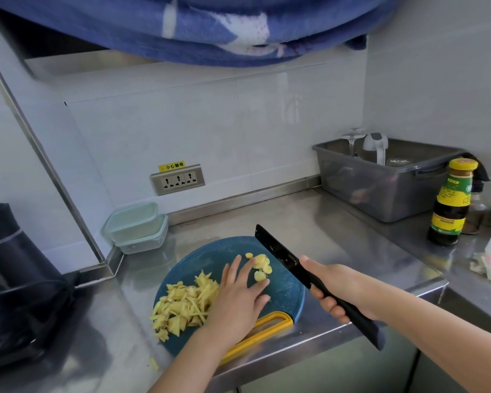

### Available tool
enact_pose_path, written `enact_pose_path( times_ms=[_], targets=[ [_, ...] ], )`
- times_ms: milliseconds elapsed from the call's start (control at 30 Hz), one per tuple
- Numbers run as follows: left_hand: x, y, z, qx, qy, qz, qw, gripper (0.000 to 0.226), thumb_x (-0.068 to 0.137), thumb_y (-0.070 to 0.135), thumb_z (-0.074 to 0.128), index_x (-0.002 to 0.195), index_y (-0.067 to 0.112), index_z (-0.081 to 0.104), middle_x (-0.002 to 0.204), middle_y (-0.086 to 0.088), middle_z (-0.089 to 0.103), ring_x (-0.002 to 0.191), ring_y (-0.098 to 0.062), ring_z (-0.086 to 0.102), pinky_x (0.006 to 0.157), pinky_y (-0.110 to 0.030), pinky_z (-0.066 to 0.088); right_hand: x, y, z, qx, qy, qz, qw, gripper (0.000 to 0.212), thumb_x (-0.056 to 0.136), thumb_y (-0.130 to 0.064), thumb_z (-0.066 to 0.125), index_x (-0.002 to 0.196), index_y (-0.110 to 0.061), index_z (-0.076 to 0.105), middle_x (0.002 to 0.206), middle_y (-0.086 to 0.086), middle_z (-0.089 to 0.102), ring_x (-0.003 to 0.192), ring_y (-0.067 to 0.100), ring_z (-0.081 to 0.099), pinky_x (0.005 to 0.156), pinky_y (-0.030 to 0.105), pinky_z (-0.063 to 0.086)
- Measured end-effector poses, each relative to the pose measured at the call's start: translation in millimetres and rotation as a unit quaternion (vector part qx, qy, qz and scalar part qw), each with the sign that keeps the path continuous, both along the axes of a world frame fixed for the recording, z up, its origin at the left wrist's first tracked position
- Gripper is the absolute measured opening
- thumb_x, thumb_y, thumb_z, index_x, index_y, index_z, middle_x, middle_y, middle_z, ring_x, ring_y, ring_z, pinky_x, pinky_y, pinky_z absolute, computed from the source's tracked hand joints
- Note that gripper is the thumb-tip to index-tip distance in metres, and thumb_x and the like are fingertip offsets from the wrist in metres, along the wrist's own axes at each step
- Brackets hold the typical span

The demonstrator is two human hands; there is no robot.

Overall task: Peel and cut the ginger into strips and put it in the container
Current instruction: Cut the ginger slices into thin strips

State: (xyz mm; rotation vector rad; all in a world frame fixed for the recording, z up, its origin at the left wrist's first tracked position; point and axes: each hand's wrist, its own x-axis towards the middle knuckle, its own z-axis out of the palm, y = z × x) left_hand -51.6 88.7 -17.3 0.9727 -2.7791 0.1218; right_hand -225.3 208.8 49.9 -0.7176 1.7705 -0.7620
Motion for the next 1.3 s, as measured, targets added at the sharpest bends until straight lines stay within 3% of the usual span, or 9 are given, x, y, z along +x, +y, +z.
enact_pose_path(
  times_ms=[233,333,433,533,633,767,1000,1167,1300],
  targets=[
    [45.9,-3.6,5.3,-0.022,0.055,0.023,0.998,0.03,0.098,0.037,0.043,0.12,0.034,0.063,0.153,0.006,0.029,0.146,-0.018,0.002,0.112,-0.033,-0.016,9.1,-6.3,-1.9,-0.011,0.035,0.032,0.999,0.06,0.089,-0.07,0.037,0.064,-0.016,0.043,0.047,-0.002,0.04,0.036,0.012,0.033,0.037,0.021,0.031],
    [62.2,-11.7,12.2,-0.035,0.139,0.052,0.988,0.021,0.091,0.024,0.06,0.109,0.029,0.071,0.138,0.001,0.051,0.139,-0.019,0.028,0.116,-0.036,0.002,18.2,-11.0,-4.1,-0.035,0.259,0.137,0.955,0.058,0.089,-0.069,0.038,0.063,-0.017,0.043,0.053,0.0,0.043,0.041,0.012,0.039,0.042,0.019,0.036],
    [66.8,-6.3,25.4,-0.029,0.17,0.083,0.982,0.046,0.096,0.022,0.049,0.141,0.028,0.042,0.152,0.003,0.031,0.145,-0.014,0.011,0.113,-0.026,-0.009,27.5,-12.5,-6.2,-0.067,0.503,0.234,0.829,0.052,0.093,-0.062,0.038,0.08,-0.016,0.057,0.066,-0.003,0.049,0.06,0.012,0.049,0.052,0.019,0.04],
    [62.8,7.0,34.7,-0.029,0.135,0.072,0.988,0.064,0.099,0.024,0.038,0.149,0.037,0.0,0.158,0.009,-0.006,0.14,-0.006,-0.02,0.109,-0.024,-0.019,34.6,-13.2,-1.7,-0.08,0.612,0.287,0.733,0.049,0.097,-0.055,0.036,0.103,-0.014,0.063,0.079,0.0,0.053,0.069,0.017,0.052,0.065,0.027,0.047],
    [50.9,25.4,42.9,0.001,0.081,0.048,0.996,0.075,0.097,0.023,0.04,0.144,0.044,-0.016,0.149,0.017,-0.026,0.131,-0.009,-0.035,0.112,-0.034,-0.017,41.8,-16.6,4.4,-0.085,0.645,0.312,0.692,0.044,0.1,-0.048,0.036,0.108,-0.013,0.063,0.082,0.003,0.054,0.071,0.021,0.053,0.065,0.03,0.045],
    [41.7,28.7,35.6,0.005,0.03,0.009,0.999,0.076,0.094,0.02,0.042,0.146,0.047,-0.006,0.143,0.017,-0.033,0.134,-0.016,-0.037,0.11,-0.037,-0.02,47.5,-21.8,11.3,-0.098,0.678,0.326,0.651,0.037,0.101,-0.038,0.037,0.106,-0.012,0.062,0.09,0.005,0.062,0.069,0.022,0.051,0.059,0.029,0.039],
    [58.5,-1.4,23.4,0.036,0.019,0.134,0.99,0.071,0.096,0.051,0.038,0.151,0.032,-0.003,0.158,0.001,-0.017,0.138,-0.019,-0.029,0.109,-0.036,-0.016,25.0,-18.0,21.7,-0.092,0.689,0.272,0.665,0.03,0.097,-0.039,0.042,0.103,-0.017,0.06,0.1,0.004,0.064,0.089,0.025,0.063,0.065,0.03,0.04],
    [47.8,-3.3,17.7,0.019,0.059,0.151,0.987,0.062,0.098,0.052,0.031,0.151,0.023,0.018,0.16,0.0,0.004,0.146,-0.018,-0.007,0.111,-0.029,-0.012,-0.9,-22.3,9.2,-0.093,0.632,0.153,0.754,0.031,0.097,-0.045,0.04,0.082,-0.02,0.051,0.071,-0.005,0.047,0.071,0.021,0.054,0.061,0.028,0.04],
    [22.1,7.8,11.8,0.047,0.116,0.057,0.99,0.042,0.097,0.044,0.042,0.137,0.033,0.04,0.145,0.015,0.034,0.139,-0.004,0.019,0.112,-0.019,-0.002,-21.7,-32.8,-9.0,-0.075,0.553,0.085,0.825,0.04,0.095,-0.045,0.045,0.065,-0.018,0.042,0.067,-0.003,0.048,0.066,0.02,0.053,0.056,0.025,0.039]
  ],
)
